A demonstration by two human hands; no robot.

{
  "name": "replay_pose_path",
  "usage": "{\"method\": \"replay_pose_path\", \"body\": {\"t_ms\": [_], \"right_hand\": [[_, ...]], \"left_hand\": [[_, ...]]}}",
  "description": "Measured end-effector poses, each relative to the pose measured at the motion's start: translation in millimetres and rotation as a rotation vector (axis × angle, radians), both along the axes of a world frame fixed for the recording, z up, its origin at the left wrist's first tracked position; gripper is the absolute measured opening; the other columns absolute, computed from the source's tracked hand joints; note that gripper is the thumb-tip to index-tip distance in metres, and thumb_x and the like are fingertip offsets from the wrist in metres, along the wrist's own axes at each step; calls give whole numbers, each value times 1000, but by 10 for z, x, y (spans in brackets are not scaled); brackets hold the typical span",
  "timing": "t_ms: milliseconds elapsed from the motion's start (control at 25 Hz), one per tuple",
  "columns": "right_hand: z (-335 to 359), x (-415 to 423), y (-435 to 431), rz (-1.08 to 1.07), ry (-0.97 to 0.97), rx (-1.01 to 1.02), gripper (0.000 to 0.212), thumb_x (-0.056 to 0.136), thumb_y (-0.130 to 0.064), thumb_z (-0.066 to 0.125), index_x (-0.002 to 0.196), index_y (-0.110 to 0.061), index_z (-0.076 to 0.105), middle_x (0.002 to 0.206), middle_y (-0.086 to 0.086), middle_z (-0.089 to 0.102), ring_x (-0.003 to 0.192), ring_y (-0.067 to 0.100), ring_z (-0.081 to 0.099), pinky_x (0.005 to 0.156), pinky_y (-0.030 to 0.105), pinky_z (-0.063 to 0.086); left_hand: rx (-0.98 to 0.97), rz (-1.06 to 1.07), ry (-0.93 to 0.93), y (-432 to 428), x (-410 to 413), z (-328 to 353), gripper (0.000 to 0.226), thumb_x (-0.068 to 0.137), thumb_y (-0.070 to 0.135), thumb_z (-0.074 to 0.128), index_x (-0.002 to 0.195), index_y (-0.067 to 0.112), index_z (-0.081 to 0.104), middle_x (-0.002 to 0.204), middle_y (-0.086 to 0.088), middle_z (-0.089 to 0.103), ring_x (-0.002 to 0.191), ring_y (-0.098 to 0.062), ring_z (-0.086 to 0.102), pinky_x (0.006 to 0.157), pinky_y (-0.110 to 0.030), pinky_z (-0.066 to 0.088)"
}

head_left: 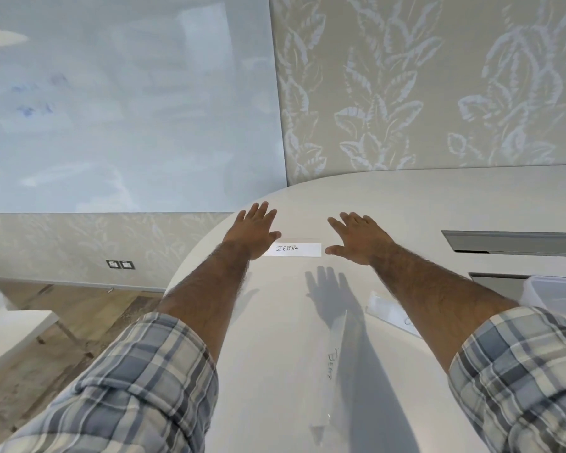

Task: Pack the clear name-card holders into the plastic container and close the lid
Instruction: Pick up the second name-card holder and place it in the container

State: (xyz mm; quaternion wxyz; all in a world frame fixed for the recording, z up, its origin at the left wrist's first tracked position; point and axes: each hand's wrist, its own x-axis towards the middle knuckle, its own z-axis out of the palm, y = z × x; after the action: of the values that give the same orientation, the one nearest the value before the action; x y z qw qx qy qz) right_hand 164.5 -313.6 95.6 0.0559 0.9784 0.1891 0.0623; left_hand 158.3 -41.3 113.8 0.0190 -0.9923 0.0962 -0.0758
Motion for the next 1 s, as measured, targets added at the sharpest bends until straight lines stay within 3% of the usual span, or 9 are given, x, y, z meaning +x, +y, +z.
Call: {"method": "replay_pose_path", "body": {"t_ms": [160,400,600,800,920,1000], "right_hand": [[-141,391,241,14,17,-24,79,96,-64,36,156,-17,17,163,12,17,151,28,16,121,45,16],[-422,915,446,13,30,-37,67,95,-60,43,140,-10,46,153,11,38,143,26,32,119,44,21],[-737,1120,571,35,73,-38,58,96,-52,47,137,-12,50,148,9,45,140,24,38,118,43,21],[-800,1178,616,14,104,67,45,95,-41,53,127,-10,52,128,10,57,115,31,57,96,39,45],[-803,1140,616,-20,140,123,37,94,-32,56,124,-11,50,120,10,60,108,33,59,91,41,50],[-802,1107,611,-43,167,162,33,92,-27,56,120,-11,48,115,10,62,103,32,60,87,42,51]], "left_hand": [[-2,-20,28,168,437,-189,64,104,42,38,159,19,16,168,-4,2,155,-21,-2,125,-43,4],[5,-40,92,266,866,-658,65,103,39,43,159,19,16,168,-4,5,155,-20,1,125,-39,4],[23,-65,117,220,1130,-887,71,102,38,48,160,19,11,168,-4,3,155,-20,0,125,-39,6],[1,-32,172,206,1237,-1005,62,104,36,45,158,20,20,167,0,12,155,-22,4,124,-42,9],[-86,15,206,223,1179,-1026,46,101,33,49,146,26,39,153,5,40,140,-23,35,101,-41,37],[-124,32,201,227,1132,-1031,37,98,31,54,134,28,46,137,6,54,121,-22,48,83,-36,40]]}}
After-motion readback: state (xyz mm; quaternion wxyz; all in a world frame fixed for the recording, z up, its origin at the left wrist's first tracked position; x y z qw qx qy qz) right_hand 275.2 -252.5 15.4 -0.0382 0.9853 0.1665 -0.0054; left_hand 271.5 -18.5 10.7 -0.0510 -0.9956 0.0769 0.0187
